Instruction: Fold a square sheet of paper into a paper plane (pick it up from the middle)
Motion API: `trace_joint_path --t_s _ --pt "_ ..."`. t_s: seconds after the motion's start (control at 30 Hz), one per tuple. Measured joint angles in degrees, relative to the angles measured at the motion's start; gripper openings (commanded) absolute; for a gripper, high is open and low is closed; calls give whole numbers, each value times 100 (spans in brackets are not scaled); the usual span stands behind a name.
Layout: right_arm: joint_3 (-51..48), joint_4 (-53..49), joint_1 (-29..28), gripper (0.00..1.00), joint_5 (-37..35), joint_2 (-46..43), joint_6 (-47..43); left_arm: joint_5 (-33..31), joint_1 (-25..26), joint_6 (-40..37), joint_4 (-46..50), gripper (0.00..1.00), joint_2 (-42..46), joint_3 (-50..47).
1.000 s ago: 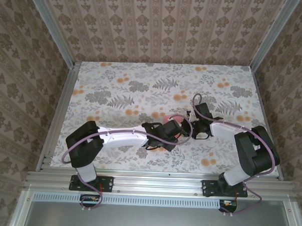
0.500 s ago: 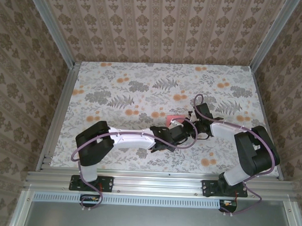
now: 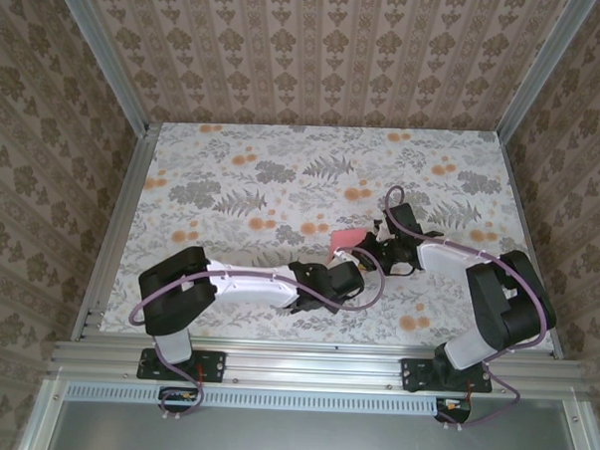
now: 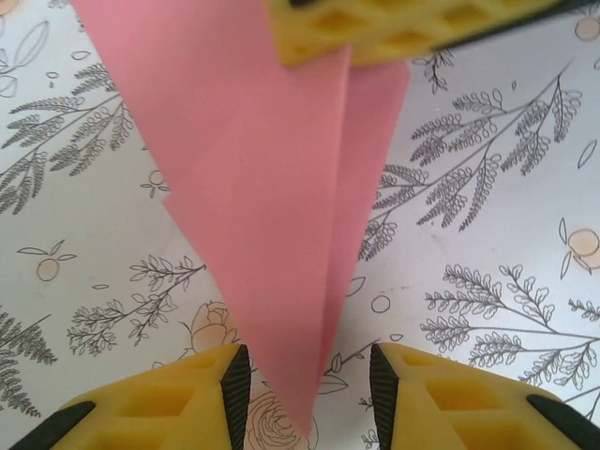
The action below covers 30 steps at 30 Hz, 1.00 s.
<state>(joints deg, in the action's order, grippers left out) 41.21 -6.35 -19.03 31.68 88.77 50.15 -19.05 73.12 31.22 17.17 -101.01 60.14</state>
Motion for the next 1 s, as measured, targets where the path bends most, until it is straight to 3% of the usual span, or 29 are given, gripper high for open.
trace_joint_path --t_s 0.37,0.53,1.0 --pt "70 -114 0 2 2 0 107 -393 2 -109 85 38 -269 280" --pt "98 -170 2 3 0 0 107 -610 4 -142 118 28 -354 380" --pt "125 -195 0 5 2 0 107 -684 4 -168 151 15 -514 404"
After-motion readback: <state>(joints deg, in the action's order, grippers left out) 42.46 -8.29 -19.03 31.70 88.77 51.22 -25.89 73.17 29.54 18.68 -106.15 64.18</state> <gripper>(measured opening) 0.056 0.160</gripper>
